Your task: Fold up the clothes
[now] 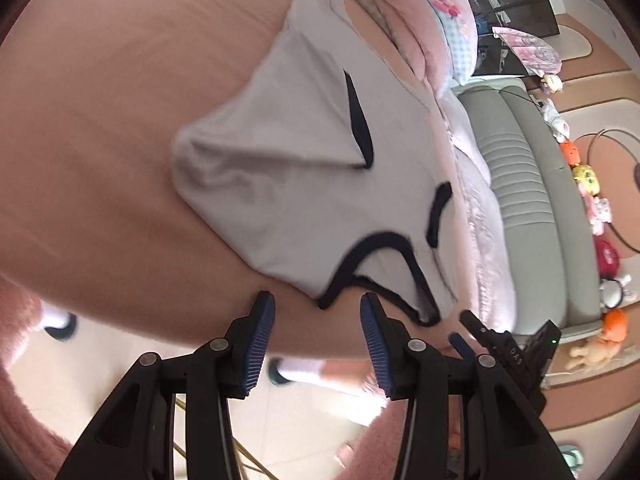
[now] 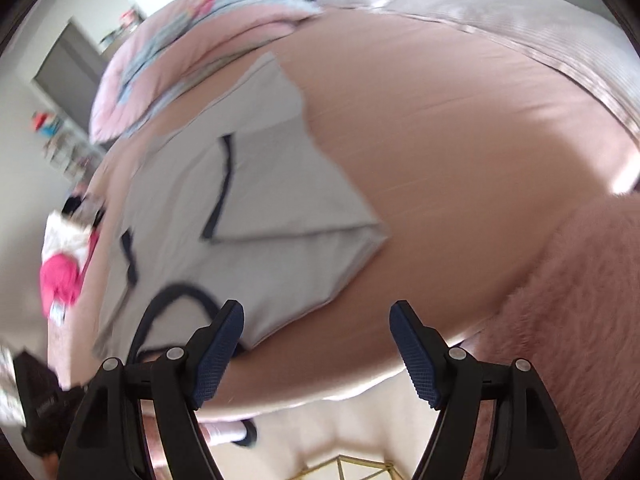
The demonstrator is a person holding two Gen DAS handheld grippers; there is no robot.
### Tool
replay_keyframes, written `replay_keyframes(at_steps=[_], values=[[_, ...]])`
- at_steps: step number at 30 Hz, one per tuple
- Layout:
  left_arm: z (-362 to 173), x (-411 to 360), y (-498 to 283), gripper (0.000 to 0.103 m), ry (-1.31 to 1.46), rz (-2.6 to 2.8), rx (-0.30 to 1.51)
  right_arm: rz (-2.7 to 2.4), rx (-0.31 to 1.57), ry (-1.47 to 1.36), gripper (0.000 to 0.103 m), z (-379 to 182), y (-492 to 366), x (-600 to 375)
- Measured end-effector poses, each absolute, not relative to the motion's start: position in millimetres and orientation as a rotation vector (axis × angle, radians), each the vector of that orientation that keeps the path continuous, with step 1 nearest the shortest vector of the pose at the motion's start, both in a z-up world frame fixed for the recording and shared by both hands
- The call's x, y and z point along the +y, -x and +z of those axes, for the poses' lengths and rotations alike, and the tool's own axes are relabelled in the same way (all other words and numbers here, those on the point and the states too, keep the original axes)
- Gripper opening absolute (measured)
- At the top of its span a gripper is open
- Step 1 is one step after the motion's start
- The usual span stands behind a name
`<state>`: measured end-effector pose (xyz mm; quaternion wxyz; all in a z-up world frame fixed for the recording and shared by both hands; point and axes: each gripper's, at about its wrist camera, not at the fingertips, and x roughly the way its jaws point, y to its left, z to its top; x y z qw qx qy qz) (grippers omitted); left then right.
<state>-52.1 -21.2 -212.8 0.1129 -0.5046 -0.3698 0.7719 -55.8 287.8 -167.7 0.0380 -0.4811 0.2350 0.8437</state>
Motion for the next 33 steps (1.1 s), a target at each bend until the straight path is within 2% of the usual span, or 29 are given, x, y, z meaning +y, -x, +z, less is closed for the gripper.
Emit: replay_keyframes(at_steps=[3, 6, 8, 10, 13, 18, 27, 30, 33], values=[[-209, -34, 49, 0.041, 1.44, 2.367, -1.113, 2.496, 0.8, 1.497, 0.077, -185, 67, 301], [-218, -39, 53, 0.04, 1.407, 2.36, -1.206, 2.532, 0.743, 1.514, 0.076, -185, 77, 290], [-222, -41, 53, 0.037, 1.378, 2.369, -1.234, 2.552, 0.684, 1.509, 0.068, -182, 76, 281], [-224, -42, 55, 0.024, 1.375, 2.373, -1.25, 2.595, 0.733, 1.529, 0.052, -181, 74, 275], [-226, -49, 51, 0.021, 1.384, 2.351, -1.303, 2.625, 0.838, 1.562, 0.042, -185, 76, 276], [-228, -64, 41, 0.021, 1.379, 2.294, -1.318, 2.613, 1.015, 1.577, 0.042, -190, 73, 283], [-231, -73, 61, 0.021, 1.332, 2.306, -1.357, 2.579, 1.221, 1.503, 0.042, -202, 95, 293], [-233, -72, 53, 0.021, 1.306, 2.268, -1.392, 2.584, 1.294, 1.556, 0.039, -209, 93, 290], [-238, -69, 49, 0.022, 1.302, 2.182, -1.44, 2.594, 1.29, 1.605, 0.037, -212, 89, 283]])
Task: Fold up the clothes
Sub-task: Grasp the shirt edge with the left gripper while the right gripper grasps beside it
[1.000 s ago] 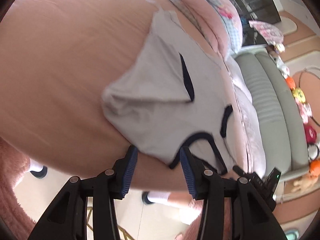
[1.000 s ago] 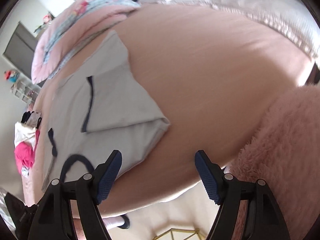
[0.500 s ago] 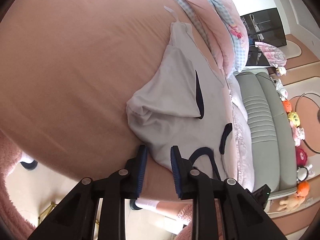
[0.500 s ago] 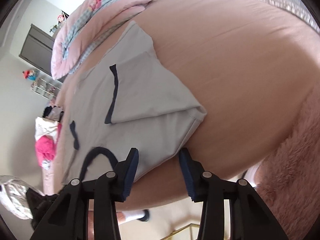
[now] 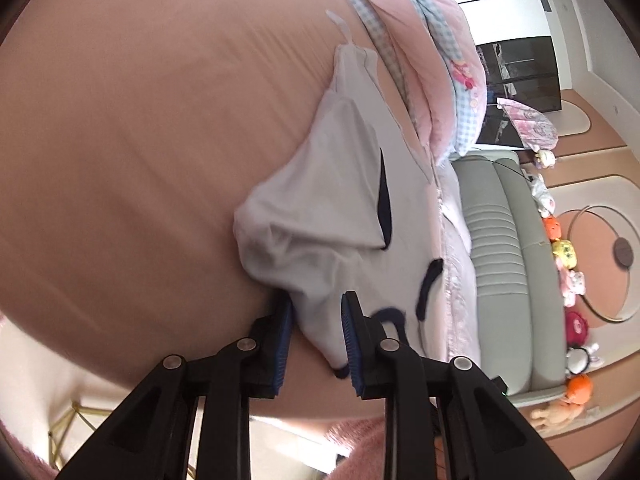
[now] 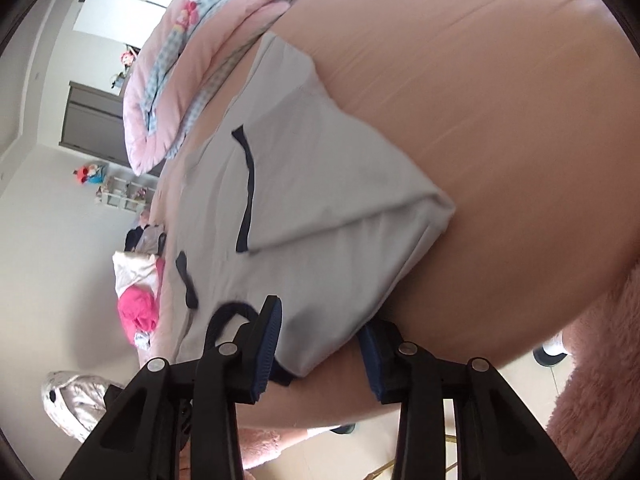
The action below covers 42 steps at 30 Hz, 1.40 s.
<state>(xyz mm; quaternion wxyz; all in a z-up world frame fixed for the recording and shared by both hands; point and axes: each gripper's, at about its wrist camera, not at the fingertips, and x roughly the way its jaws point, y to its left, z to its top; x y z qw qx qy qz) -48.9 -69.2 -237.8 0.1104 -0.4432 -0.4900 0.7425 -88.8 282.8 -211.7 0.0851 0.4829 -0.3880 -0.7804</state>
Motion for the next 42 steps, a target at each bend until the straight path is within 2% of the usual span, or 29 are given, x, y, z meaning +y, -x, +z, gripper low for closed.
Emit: replay_keyframes(at_steps=[3, 5, 7, 9, 12, 13, 14, 15, 16, 17, 18, 19, 23, 26, 27, 30, 32, 35, 37, 42], values=[[-241, -70, 53, 0.023, 1.291, 2.154, -1.499, -2.362, -1.12, -1.452, 0.037, -210, 99, 278], [-240, -70, 59, 0.027, 1.288, 2.152, -1.508, -2.372, -1.143, -1.436, 0.037, -206, 93, 287], [-236, -64, 67, 0.043, 1.29, 2.159, -1.46, -2.379, -1.156, -1.425, 0.037, -208, 90, 285], [-231, -56, 70, 0.054, 1.275, 2.193, -1.398, -2.384, -1.151, -1.422, 0.037, -208, 88, 284], [-226, -44, 73, 0.057, 1.277, 2.283, -1.287, -2.404, -1.13, -1.421, 0.038, -208, 89, 277], [-224, -40, 74, 0.055, 1.286, 2.317, -1.241, -2.418, -1.103, -1.427, 0.038, -207, 90, 276], [-222, -37, 74, 0.046, 1.321, 2.358, -1.181, -2.434, -1.061, -1.437, 0.038, -205, 91, 273], [-220, -35, 75, 0.003, 1.361, 2.394, -1.122, -2.449, -1.018, -1.449, 0.038, -203, 90, 270], [-223, -35, 76, 0.002, 1.432, 2.397, -1.087, -2.47, -0.956, -1.456, 0.034, -201, 91, 268], [-224, -40, 73, 0.002, 1.419, 2.363, -1.152, -2.492, -0.912, -1.466, 0.028, -199, 91, 265], [-226, -45, 70, 0.002, 1.406, 2.328, -1.215, -2.506, -0.869, -1.481, 0.014, -198, 91, 264], [-227, -49, 67, 0.002, 1.392, 2.295, -1.27, -2.492, -0.852, -1.493, 0.009, -198, 91, 264], [-235, -49, 67, 0.002, 1.406, 2.207, -1.249, -2.395, -0.969, -1.497, 0.008, -203, 80, 272], [-249, -58, 72, 0.003, 1.35, 2.137, -1.425, -2.355, -1.078, -1.499, 0.008, -212, 85, 281], [-248, -58, 74, 0.003, 1.347, 2.144, -1.429, -2.343, -1.115, -1.49, 0.008, -216, 90, 283], [-239, -49, 82, 0.003, 1.351, 2.25, -1.254, -2.335, -1.155, -1.472, 0.008, -220, 102, 287], [-239, -47, 83, 0.003, 1.351, 2.27, -1.231, -2.379, -1.096, -1.463, 0.008, -217, 107, 282], [-246, -53, 80, 0.003, 1.324, 2.221, -1.325, -2.469, -0.918, -1.47, 0.008, -209, 110, 270], [-245, -55, 76, 0.002, 1.335, 2.202, -1.322, -2.522, -0.782, -1.469, 0.007, -201, 108, 261], [-228, -51, 56, 0.002, 1.415, 2.294, -1.167, -2.558, -0.667, -1.464, 0.002, -189, 92, 259]])
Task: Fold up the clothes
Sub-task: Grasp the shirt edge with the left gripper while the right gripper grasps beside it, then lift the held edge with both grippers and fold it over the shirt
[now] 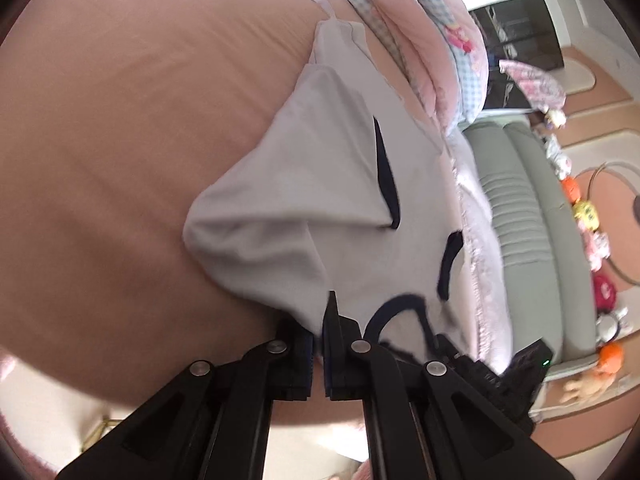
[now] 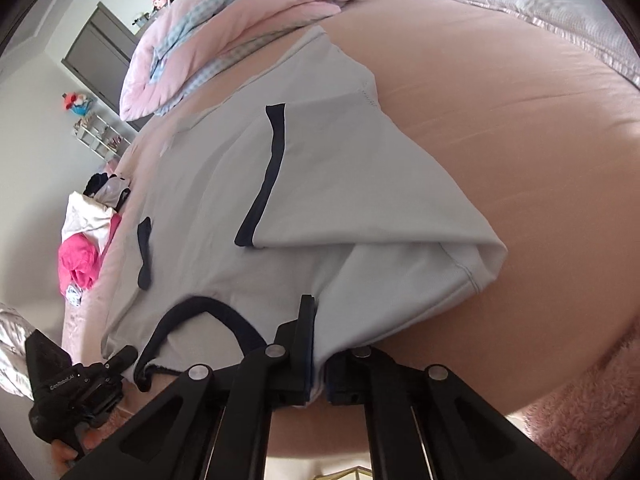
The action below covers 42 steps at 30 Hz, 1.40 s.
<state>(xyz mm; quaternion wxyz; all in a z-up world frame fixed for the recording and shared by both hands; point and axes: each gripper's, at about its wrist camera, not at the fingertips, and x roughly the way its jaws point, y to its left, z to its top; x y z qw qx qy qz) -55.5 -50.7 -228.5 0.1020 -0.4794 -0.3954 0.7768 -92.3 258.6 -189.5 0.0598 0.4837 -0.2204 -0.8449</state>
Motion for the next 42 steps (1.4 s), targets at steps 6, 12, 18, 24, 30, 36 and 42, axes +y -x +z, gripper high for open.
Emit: replay_keyframes(at_steps=[6, 12, 18, 24, 30, 36, 42], values=[[-229, -52, 53, 0.002, 1.429, 2.254, -1.214, -2.597, -0.482, -1.503, 0.001, -177, 74, 247], [-242, -69, 52, 0.009, 1.361, 2.144, -1.466, -2.518, -0.706, -1.527, 0.002, -184, 71, 270], [-236, -69, 56, 0.048, 1.228, 2.164, -1.509, -2.448, -0.987, -1.487, 0.002, -200, 76, 294], [-229, -50, 63, 0.048, 1.243, 2.295, -1.341, -2.407, -1.119, -1.459, 0.004, -206, 72, 304], [-233, -60, 61, 0.048, 1.186, 2.256, -1.368, -2.361, -1.285, -1.392, 0.027, -203, 70, 313], [-233, -49, 69, 0.048, 1.177, 2.236, -1.282, -2.377, -1.272, -1.381, 0.035, -208, 86, 314], [-234, -43, 70, 0.002, 1.247, 2.294, -1.193, -2.427, -0.863, -1.444, 0.007, -197, 94, 279]])
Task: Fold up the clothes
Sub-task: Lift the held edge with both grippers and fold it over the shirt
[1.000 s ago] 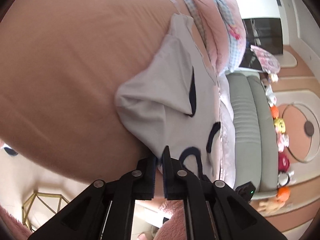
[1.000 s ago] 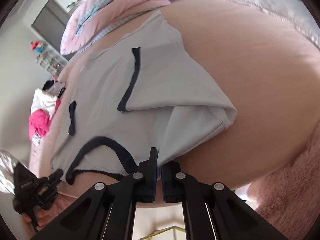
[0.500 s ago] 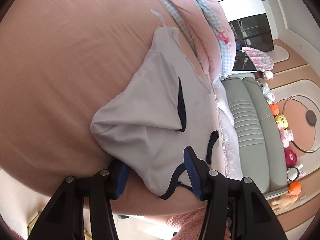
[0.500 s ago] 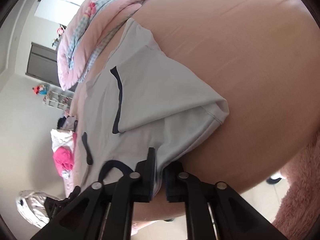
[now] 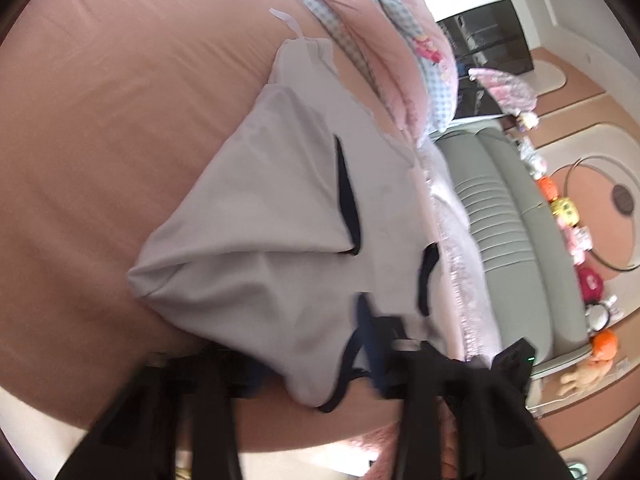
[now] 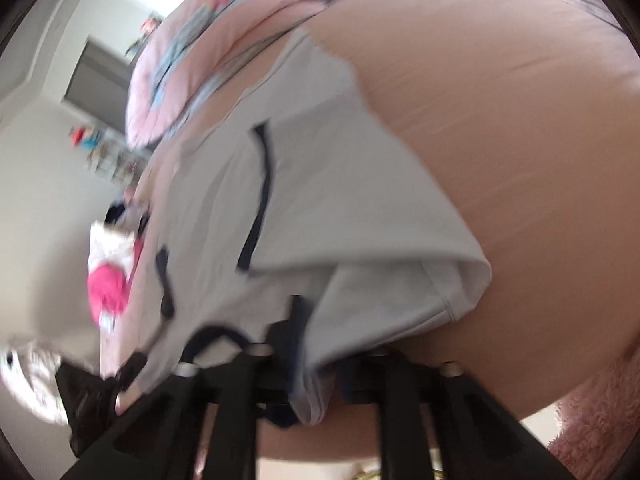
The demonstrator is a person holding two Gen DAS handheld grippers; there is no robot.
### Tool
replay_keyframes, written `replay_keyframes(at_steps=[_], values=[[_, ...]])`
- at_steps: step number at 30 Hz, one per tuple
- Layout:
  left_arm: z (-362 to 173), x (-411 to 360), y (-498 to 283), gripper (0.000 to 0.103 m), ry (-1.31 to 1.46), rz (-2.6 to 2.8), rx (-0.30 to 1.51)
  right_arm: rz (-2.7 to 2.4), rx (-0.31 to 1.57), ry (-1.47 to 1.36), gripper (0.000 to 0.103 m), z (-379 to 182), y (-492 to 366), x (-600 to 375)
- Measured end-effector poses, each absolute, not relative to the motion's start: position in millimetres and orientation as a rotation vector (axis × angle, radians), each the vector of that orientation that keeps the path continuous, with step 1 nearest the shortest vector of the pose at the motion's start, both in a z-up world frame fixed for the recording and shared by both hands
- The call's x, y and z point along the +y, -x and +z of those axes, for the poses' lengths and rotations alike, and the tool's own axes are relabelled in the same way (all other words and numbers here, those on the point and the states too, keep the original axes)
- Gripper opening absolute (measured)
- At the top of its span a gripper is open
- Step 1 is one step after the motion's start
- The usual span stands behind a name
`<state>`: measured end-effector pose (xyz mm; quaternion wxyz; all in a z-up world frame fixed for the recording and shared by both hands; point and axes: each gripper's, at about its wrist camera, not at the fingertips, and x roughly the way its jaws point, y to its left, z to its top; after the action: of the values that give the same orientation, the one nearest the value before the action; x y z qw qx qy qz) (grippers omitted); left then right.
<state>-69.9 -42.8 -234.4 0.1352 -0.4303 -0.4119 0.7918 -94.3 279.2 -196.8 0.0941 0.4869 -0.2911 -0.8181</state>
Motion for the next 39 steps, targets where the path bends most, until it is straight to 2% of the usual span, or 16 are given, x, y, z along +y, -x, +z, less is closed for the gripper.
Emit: replay_keyframes(at_steps=[2, 8, 14, 20, 24, 32, 34, 39], values=[[-241, -46, 69, 0.001, 1.279, 2.261, -1.22, -2.467, -0.782, -1.457, 0.007, -195, 91, 271], [-249, -50, 79, 0.002, 1.299, 2.223, -1.256, -2.493, -0.847, -1.468, 0.005, -203, 101, 273], [-229, -41, 68, 0.001, 1.374, 2.31, -1.121, -2.532, -0.652, -1.431, 0.003, -184, 90, 267], [-207, -53, 42, 0.001, 1.368, 2.327, -1.113, -2.526, -0.607, -1.357, 0.002, -158, 62, 267], [-202, -59, 21, 0.001, 1.404, 2.289, -1.102, -2.489, -0.639, -1.41, 0.002, -159, 49, 263], [-200, -52, -2, 0.001, 1.509, 2.264, -1.004, -2.36, -0.829, -1.493, 0.003, -164, 4, 289], [-189, -48, 4, 0.001, 1.496, 2.277, -0.951, -2.382, -0.823, -1.49, 0.003, -161, 1, 290], [-152, -37, 46, 0.001, 1.497, 2.265, -0.672, -2.397, -0.7, -1.407, 0.003, -136, 21, 280]])
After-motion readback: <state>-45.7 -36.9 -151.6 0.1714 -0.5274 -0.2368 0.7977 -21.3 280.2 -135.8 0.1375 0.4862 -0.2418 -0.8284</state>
